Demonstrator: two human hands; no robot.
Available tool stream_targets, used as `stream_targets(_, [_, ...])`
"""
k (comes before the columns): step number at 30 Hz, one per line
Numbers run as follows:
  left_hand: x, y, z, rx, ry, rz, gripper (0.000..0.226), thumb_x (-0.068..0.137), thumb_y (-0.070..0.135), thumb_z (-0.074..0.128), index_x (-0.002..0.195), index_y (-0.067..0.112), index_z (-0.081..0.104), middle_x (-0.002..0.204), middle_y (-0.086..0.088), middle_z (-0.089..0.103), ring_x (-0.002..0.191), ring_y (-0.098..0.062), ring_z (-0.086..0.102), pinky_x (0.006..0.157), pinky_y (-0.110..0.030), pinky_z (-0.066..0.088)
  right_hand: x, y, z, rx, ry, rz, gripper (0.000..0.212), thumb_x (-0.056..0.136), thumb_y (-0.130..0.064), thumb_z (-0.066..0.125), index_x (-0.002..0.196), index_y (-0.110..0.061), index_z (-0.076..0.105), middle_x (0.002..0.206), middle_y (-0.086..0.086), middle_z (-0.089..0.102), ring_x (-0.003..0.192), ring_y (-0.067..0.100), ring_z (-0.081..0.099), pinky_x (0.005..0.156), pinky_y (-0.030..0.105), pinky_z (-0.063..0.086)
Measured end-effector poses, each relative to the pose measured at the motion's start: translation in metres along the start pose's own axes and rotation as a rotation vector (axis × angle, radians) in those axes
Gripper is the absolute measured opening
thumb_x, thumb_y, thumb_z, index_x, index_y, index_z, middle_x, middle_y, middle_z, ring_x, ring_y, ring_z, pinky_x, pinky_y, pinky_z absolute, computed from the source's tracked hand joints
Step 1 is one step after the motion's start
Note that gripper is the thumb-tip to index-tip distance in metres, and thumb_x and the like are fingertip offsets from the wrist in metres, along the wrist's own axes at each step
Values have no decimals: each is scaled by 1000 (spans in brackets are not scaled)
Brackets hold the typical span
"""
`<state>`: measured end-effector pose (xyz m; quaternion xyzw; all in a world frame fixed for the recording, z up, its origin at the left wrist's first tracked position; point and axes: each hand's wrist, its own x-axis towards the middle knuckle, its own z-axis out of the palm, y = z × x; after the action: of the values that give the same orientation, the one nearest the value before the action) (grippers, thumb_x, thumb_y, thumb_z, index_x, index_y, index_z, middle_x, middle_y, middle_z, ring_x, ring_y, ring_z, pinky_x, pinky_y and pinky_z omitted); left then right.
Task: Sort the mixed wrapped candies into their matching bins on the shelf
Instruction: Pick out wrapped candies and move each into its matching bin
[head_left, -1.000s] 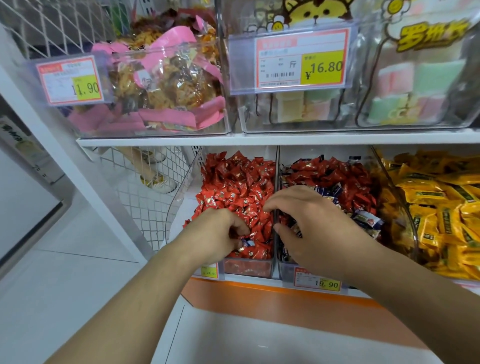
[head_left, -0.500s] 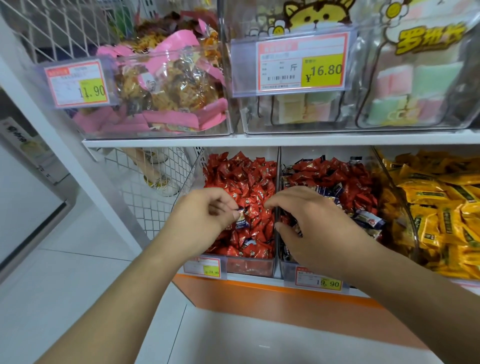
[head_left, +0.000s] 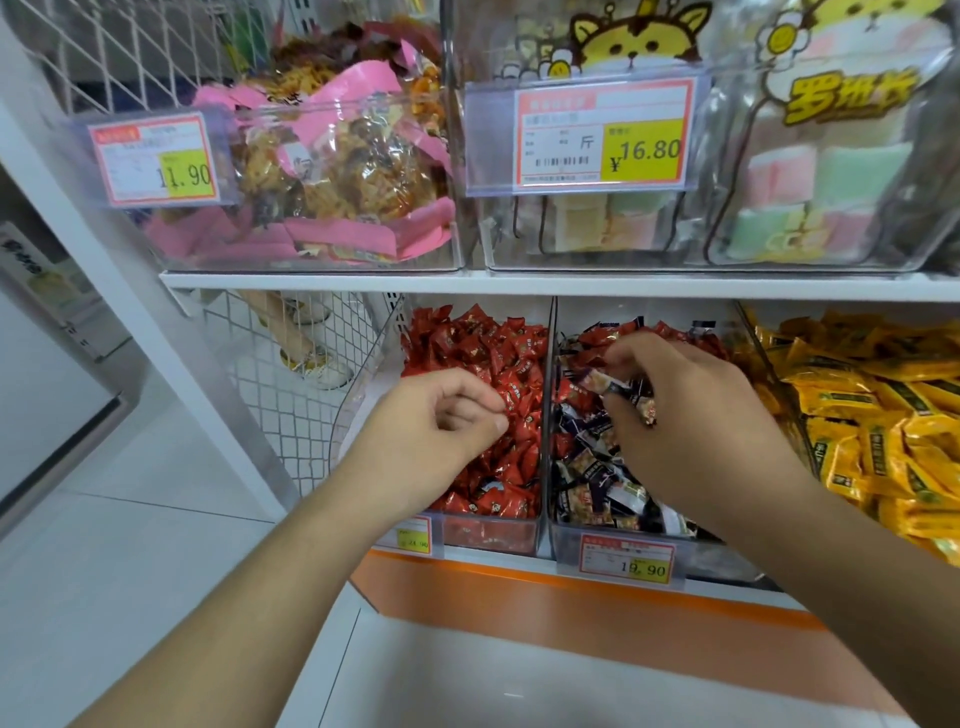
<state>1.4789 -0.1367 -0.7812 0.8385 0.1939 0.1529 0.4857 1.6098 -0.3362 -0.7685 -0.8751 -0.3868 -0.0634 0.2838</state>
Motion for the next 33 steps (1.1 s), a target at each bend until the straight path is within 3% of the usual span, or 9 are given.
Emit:
stream_targets(3, [4,-22,7,225,-102,-22,14,88,22,80,95,32,75,85,11,74,81,-6,69,81,-25,57,-1,2,0,-21,-19,-55,47,97,-21,66,142,-26,54,135,-2,59,121,19,58,96,33,53])
stream_targets(7, [6,-30,15,447,-277,-58,26,81,43,86,104,39,75,96,18,71,87,2,67,80,-17,54,-6,-5,12,81,-102,-214,42,95,-17,64,136,-27,59,134,-9,60,127,11,53,106,33,49])
stream_targets(9, [8,-30,17,488,-304,-75,25,78,44,87,101,41,76,94,19,71,88,3,66,82,-19,54,-8,-8,20,112,-140,-251,40,96,-16,63,134,-27,61,132,-10,60,128,10,51,106,34,48])
stream_targets(14, [13,-32,18,455,-296,-103,17,78,23,89,80,37,78,83,17,73,79,3,68,79,-19,56,-6,-7,31,121,-171,-289,28,98,-18,63,123,-28,71,123,-18,56,117,2,52,97,27,50])
stream_targets(20, [15,-35,-3,449,-208,-134,18,76,17,92,77,28,78,74,17,73,69,5,67,68,-13,51,-4,-6,30,131,-163,-279,23,99,-19,61,117,-29,73,120,-22,54,114,0,52,94,25,50])
stream_targets(23, [12,-34,-21,591,-97,-143,15,80,21,88,81,31,77,78,15,71,72,2,67,61,-9,47,-3,-6,31,142,-163,-272,23,100,-18,61,116,-29,74,119,-22,55,114,1,53,93,27,51])
stream_targets(26, [7,-28,-20,753,-31,-75,10,83,31,81,90,36,75,91,15,67,84,-5,65,72,-22,54,-4,-6,31,143,-161,-272,23,100,-17,61,115,-28,74,120,-22,55,113,1,53,94,27,51])
stream_targets(30, [7,-21,10,593,-181,15,8,82,35,83,89,35,79,86,19,71,83,6,63,75,-13,50,-5,-8,31,133,-145,-270,23,98,-16,61,113,-28,75,118,-22,56,109,1,54,89,26,53])
stream_targets(33, [10,-26,28,579,-243,-20,6,81,33,84,86,33,79,80,14,73,78,-2,67,78,-29,59,-5,-8,31,138,-139,-273,24,97,-13,61,112,-27,75,118,-21,57,109,2,55,90,27,52])
